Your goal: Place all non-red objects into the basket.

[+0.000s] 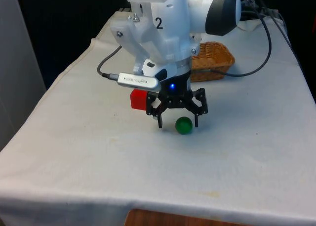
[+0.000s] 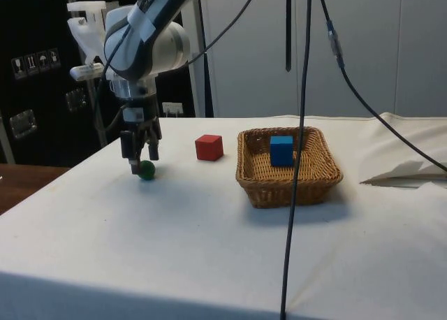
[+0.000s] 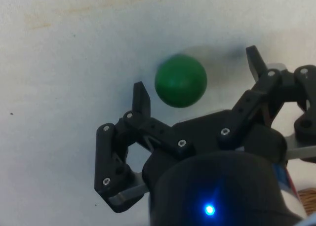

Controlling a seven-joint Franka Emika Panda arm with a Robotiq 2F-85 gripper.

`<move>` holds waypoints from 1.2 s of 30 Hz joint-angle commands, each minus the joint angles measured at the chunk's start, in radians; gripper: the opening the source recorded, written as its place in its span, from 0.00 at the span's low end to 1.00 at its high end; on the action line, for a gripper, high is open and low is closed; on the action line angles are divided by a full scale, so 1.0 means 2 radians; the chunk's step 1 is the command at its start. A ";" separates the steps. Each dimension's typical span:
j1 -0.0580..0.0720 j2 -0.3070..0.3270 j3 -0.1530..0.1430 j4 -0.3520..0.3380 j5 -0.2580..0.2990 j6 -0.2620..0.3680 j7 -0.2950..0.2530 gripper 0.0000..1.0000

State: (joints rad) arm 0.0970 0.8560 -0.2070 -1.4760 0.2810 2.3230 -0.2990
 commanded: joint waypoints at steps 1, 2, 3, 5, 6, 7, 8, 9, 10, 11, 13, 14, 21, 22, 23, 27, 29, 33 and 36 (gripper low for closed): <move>0.000 0.000 0.000 0.000 0.000 0.000 0.000 1.00; -0.001 0.002 0.000 0.001 0.001 -0.003 0.002 1.00; -0.001 0.002 0.000 0.001 0.001 -0.002 0.002 1.00; -0.001 0.001 0.000 0.001 0.001 -0.002 0.002 1.00; 0.001 0.000 -0.001 0.000 -0.001 -0.002 0.003 1.00; 0.001 0.000 -0.001 0.000 -0.001 -0.002 0.003 1.00; 0.001 0.000 -0.001 0.000 -0.001 -0.001 0.003 1.00; 0.002 0.000 -0.002 0.000 -0.002 0.000 0.004 1.00; 0.003 0.000 -0.003 0.000 -0.002 0.000 0.005 1.00; 0.000 0.000 0.000 0.000 0.000 0.000 0.001 1.00; 0.005 -0.001 -0.004 0.000 -0.004 0.002 0.008 1.00; 0.006 -0.001 -0.004 0.000 -0.004 0.003 0.009 0.96; 0.008 -0.002 -0.005 -0.001 -0.007 0.005 0.013 0.19; 0.009 -0.002 -0.006 -0.001 -0.007 0.005 0.013 0.10; 0.009 -0.002 -0.007 -0.001 -0.007 0.005 0.014 0.00; 0.010 -0.002 -0.008 -0.001 -0.006 0.006 0.014 0.00; 0.011 -0.002 -0.009 -0.001 -0.006 0.006 0.014 0.00; 0.012 -0.005 -0.010 -0.001 -0.007 0.000 0.014 0.00; 0.013 -0.013 -0.011 -0.002 -0.007 -0.007 0.014 0.00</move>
State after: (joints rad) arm 0.1170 0.8390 -0.2220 -1.4710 0.2720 2.3120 -0.2770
